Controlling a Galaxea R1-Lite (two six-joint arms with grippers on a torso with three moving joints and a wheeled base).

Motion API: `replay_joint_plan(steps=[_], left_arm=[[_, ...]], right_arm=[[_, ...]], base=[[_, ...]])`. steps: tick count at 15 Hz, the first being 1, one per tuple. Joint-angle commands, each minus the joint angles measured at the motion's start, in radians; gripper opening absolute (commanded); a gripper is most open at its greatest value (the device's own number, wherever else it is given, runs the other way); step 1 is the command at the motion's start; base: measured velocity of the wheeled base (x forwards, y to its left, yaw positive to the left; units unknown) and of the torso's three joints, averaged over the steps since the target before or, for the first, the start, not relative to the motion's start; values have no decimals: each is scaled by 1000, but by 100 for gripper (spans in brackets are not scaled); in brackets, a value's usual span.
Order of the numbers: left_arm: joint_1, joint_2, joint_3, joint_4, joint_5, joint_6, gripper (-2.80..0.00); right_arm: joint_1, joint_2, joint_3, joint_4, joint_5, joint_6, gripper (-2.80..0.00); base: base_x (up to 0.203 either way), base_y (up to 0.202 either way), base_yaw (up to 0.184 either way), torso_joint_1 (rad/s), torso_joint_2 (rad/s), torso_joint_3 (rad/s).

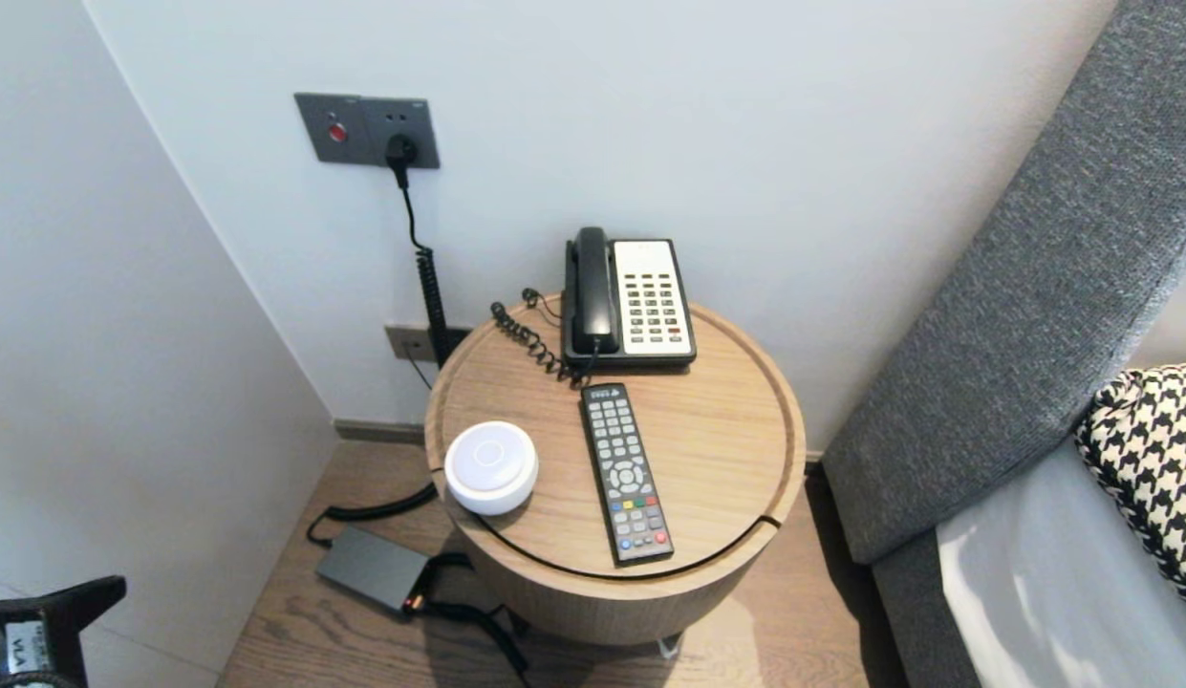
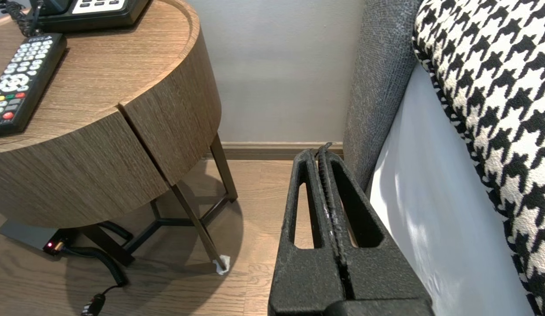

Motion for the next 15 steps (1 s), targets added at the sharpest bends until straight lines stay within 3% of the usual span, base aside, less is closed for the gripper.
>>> replay_joint_plan(steps=[1, 5, 9, 15], left_arm=[[43, -188, 13, 47, -3, 68, -280], [140, -369, 100, 150, -58, 136, -280], [239, -527, 303, 57, -106, 240, -280], [246, -632, 378, 14, -111, 252, -280]], right_arm=[[0, 1, 25, 0, 0, 1, -280], [0, 1, 25, 0, 0, 0, -280], [0, 1, 25, 0, 0, 0, -280], [0, 1, 25, 0, 0, 1, -280]], base=[[0, 0, 0, 0, 0, 0], [0, 0, 0, 0, 0, 0], [0, 0, 0, 0, 0, 0], [0, 0, 0, 0, 0, 0]])
